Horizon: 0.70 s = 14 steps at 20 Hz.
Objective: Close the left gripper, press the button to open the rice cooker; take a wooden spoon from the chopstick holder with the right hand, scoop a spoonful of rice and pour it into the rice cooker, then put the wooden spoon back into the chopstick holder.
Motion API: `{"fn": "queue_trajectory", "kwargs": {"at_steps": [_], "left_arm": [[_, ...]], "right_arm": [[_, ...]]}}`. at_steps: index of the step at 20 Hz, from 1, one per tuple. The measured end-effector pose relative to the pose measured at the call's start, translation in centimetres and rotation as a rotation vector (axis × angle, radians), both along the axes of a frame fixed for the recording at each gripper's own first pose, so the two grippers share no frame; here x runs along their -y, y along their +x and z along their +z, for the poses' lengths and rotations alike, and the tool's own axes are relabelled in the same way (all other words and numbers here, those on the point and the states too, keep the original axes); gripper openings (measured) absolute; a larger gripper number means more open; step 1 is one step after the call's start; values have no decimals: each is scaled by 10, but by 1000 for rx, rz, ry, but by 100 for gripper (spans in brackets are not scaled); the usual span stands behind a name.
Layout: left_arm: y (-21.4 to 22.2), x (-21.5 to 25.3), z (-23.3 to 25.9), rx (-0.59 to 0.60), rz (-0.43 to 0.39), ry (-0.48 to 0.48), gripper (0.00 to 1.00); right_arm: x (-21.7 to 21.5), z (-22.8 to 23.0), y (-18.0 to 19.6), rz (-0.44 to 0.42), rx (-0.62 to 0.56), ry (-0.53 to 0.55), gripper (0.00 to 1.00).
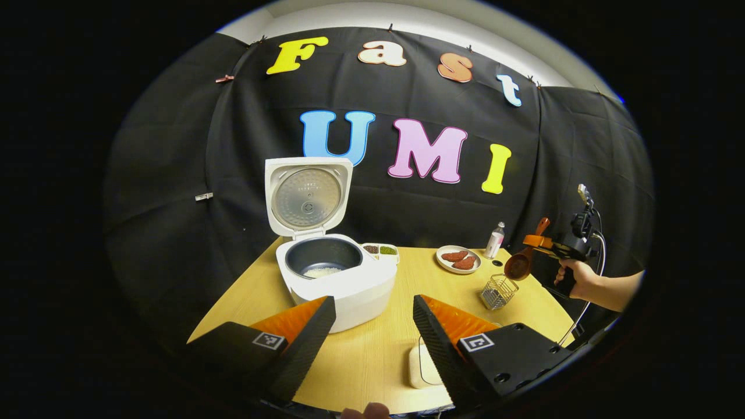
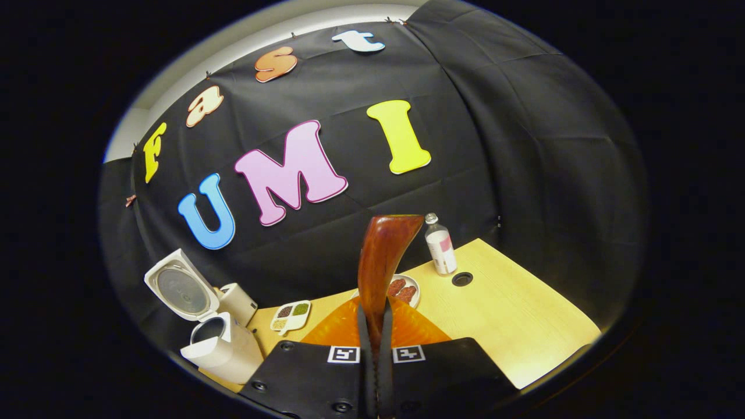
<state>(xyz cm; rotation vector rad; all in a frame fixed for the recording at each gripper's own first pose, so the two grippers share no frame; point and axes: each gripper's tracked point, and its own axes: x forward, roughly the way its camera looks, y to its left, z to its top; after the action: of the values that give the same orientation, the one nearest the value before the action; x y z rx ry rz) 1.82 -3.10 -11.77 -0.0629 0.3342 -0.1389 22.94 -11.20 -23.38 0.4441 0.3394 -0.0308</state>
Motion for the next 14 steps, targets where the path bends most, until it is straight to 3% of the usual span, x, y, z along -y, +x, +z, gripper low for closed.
{"fn": "queue_trajectory", "kwargs": {"at_steps": [6,14], "left_arm": [[0,8,-6,-28,1,14,93],[1,0,-2,-32,21,42,93]], "right_arm": [[-4,-60,4,48,-111,-69,6],[-9,-106,4,51,-218,-61,12]]}}
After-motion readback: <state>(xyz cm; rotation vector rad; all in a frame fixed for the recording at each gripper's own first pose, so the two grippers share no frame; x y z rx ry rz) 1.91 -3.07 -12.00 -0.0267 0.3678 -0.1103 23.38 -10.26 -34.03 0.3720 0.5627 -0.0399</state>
